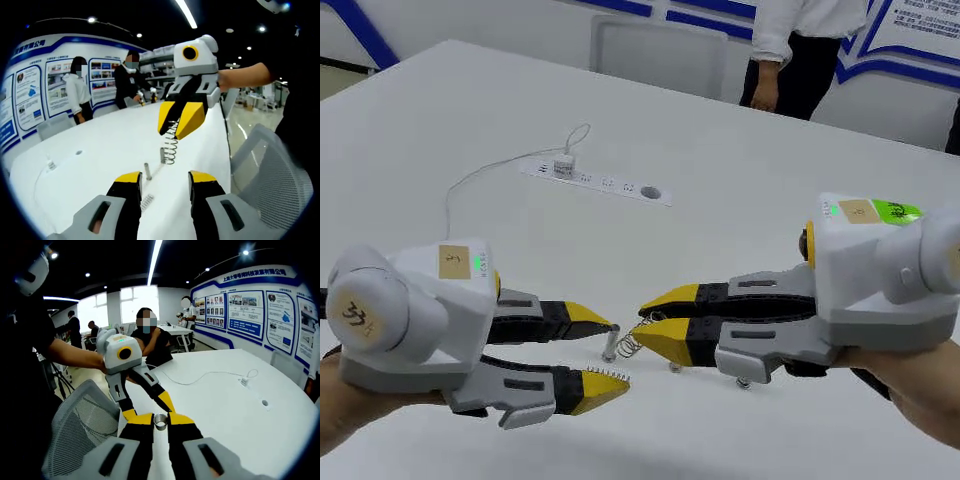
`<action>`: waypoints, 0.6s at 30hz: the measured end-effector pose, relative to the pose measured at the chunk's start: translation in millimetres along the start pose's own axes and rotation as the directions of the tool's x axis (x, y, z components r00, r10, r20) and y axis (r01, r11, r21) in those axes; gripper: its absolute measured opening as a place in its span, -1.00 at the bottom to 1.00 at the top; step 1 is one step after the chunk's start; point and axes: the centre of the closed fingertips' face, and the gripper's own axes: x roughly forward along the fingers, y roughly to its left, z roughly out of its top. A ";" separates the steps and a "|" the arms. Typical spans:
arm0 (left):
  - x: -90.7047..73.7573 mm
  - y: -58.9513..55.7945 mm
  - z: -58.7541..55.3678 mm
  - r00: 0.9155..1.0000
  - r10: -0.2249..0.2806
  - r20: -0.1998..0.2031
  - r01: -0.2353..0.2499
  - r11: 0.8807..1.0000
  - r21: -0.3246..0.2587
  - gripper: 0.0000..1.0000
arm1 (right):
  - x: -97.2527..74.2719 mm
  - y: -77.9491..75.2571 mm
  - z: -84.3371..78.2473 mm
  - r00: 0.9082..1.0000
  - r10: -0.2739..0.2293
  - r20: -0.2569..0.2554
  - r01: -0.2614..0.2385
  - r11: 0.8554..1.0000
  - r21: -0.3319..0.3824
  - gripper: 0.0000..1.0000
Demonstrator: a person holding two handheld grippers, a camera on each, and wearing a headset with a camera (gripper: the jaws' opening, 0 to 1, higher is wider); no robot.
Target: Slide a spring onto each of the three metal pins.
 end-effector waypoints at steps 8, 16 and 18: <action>-2.9 7.8 -2.7 1.000 0.028 -0.003 -0.028 0.999 -0.025 0.05 | -5.1 -24.1 -7.0 0.997 -0.074 -0.026 0.075 0.997 0.023 -0.79; -6.1 12.2 -20.1 0.997 0.033 -0.064 -0.037 0.997 -0.061 0.32 | -17.9 -65.4 -24.4 0.973 -0.205 -0.106 0.214 0.973 0.083 -0.79; -6.8 12.1 -23.3 0.997 0.030 -0.076 -0.035 0.997 -0.069 0.36 | -19.7 -72.1 -29.4 0.970 -0.212 -0.123 0.224 0.970 0.094 -0.79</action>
